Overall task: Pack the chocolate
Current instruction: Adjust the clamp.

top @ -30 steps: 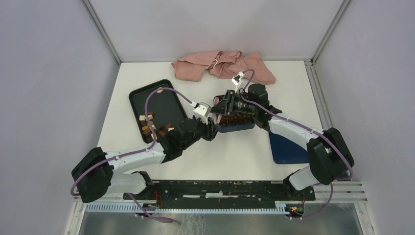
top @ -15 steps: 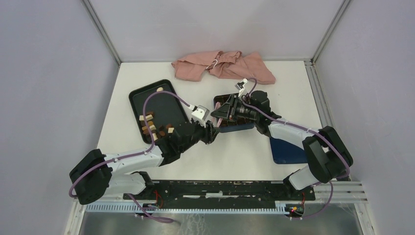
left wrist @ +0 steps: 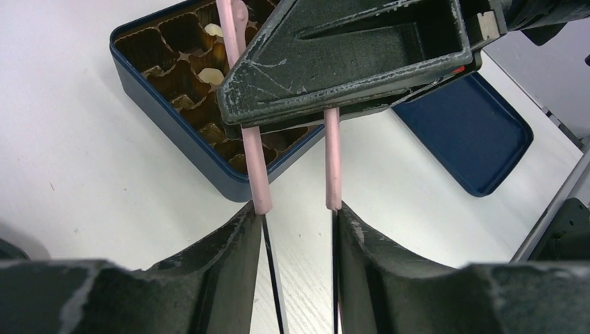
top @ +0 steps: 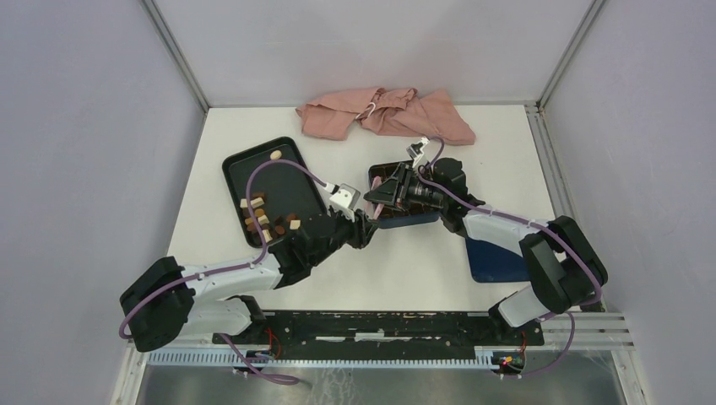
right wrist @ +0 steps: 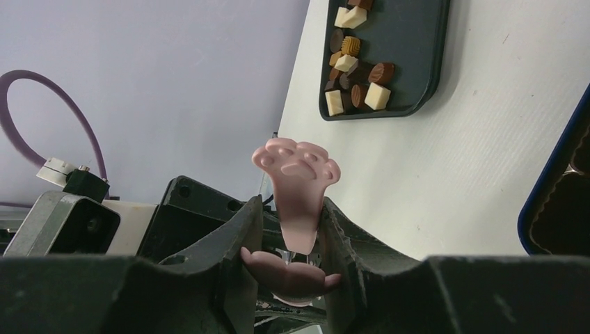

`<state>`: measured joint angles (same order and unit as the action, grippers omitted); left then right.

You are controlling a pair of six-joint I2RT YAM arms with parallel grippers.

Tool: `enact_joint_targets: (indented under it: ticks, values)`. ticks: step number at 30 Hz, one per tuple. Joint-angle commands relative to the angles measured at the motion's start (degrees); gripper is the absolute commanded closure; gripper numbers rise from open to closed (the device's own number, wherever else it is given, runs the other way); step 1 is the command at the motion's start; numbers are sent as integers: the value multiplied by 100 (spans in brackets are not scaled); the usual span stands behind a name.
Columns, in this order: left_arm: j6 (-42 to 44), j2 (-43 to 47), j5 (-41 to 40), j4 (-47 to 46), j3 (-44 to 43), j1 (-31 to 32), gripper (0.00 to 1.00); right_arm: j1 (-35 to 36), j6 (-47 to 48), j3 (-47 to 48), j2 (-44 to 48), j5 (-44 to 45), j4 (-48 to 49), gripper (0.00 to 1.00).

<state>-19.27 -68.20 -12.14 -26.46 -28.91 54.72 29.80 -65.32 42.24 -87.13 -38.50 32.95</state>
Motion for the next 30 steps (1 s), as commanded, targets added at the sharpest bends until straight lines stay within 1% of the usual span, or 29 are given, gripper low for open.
enact_joint_targets:
  ticks: [1,6,11,13,16,20,30]
  values:
    - [233,45,-292,-319,91,71,50,-28,-165,-40,-7,-110,324,81]
    - [257,-46,-395,-257,62,158,48,-31,-183,-49,-32,-105,341,81]
    - [190,-56,-528,-92,15,164,51,-47,-166,-49,-33,-98,335,81]
    - [114,15,-549,-88,92,158,51,-59,-148,-49,-40,-88,318,81]
    - [12,121,-612,-79,214,162,46,-62,-132,-49,-62,-88,308,81]
    - [10,139,-582,-85,233,155,42,-62,-122,-40,-62,-79,308,81]
    - [-69,-87,-445,-166,78,162,41,-68,-24,-25,-64,-72,278,81]
